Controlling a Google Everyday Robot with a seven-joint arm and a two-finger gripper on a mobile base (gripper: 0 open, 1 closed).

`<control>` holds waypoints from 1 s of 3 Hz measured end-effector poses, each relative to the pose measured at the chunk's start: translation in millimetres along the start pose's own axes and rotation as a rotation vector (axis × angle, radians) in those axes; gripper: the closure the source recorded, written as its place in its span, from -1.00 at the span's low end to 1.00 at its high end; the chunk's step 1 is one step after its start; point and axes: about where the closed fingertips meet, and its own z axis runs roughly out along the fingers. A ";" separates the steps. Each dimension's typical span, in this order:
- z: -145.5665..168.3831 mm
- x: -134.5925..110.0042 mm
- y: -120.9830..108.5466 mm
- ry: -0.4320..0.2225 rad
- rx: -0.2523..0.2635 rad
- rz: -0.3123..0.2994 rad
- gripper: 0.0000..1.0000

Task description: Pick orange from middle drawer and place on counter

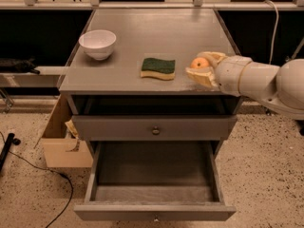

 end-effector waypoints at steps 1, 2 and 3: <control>4.6 -3.0 -2.3 -0.035 0.025 0.039 1.00; 17.2 -23.1 -13.7 -0.104 0.061 0.078 1.00; 15.9 -20.6 -10.9 -0.099 0.055 0.077 1.00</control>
Offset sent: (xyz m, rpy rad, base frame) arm 0.0406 0.0145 0.0452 0.2115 -0.0862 -0.0706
